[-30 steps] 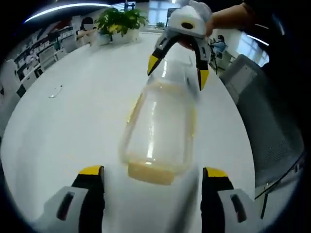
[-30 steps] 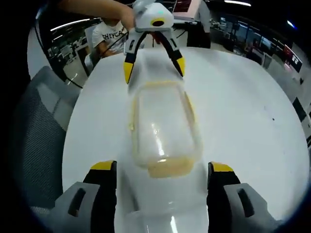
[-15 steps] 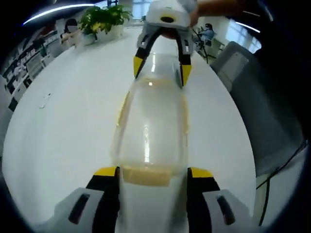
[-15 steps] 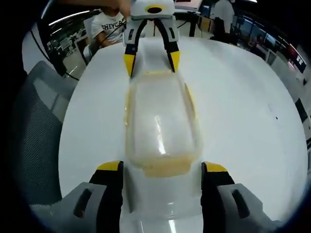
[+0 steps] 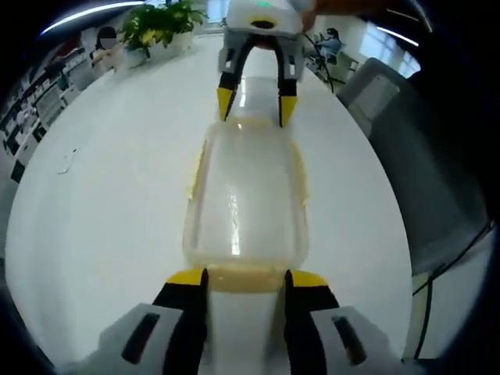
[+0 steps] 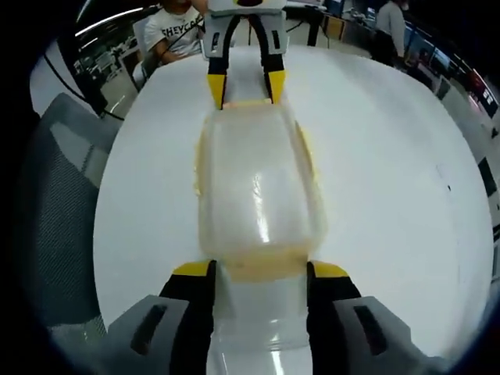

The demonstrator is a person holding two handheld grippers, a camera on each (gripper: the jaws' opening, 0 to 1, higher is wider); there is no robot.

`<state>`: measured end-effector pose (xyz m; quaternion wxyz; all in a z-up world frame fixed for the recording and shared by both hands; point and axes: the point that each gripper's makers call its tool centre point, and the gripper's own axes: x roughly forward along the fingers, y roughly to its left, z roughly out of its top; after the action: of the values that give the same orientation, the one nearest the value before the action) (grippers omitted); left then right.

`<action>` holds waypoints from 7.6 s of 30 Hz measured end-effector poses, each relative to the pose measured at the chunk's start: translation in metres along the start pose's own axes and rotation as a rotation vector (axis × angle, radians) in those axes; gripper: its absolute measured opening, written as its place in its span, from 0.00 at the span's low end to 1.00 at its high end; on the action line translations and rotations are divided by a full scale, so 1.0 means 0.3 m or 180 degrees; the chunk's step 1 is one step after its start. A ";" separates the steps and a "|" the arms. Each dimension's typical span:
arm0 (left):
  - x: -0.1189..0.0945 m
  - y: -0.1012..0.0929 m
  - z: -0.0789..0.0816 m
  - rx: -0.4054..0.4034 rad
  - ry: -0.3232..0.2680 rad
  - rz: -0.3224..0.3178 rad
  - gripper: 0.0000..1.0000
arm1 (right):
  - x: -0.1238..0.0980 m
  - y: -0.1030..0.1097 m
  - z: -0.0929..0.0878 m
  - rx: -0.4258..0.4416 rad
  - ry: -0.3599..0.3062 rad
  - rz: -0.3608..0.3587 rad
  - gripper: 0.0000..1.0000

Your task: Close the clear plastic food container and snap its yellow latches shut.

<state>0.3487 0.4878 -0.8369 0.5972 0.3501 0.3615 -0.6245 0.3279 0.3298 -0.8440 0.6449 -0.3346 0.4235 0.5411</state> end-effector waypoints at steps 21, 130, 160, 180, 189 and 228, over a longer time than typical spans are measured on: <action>0.008 -0.011 0.007 -0.0031 0.0159 -0.0053 0.32 | 0.013 -0.003 -0.022 -0.0200 0.0516 0.0024 0.36; -0.136 -0.006 0.186 0.0074 0.0248 0.0387 0.32 | -0.235 -0.039 0.000 -0.0371 0.0329 -0.0066 0.35; -0.051 -0.020 0.337 0.0059 0.0279 0.0329 0.32 | -0.302 -0.055 -0.160 -0.0325 0.0349 0.0006 0.35; 0.016 -0.012 0.449 0.0077 0.0279 0.0319 0.32 | -0.355 -0.065 -0.287 -0.0332 0.0370 0.0020 0.35; 0.043 -0.011 0.484 0.0079 0.0290 0.0308 0.32 | -0.377 -0.070 -0.323 -0.0328 0.0348 0.0022 0.35; 0.153 -0.036 0.656 0.0045 0.0194 0.0250 0.32 | -0.464 -0.086 -0.510 -0.0320 0.0439 0.0057 0.35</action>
<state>0.3351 0.2943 -0.7793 0.6075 0.3872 0.3611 -0.5922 0.3174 0.1310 -0.7821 0.5918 -0.3992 0.4421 0.5431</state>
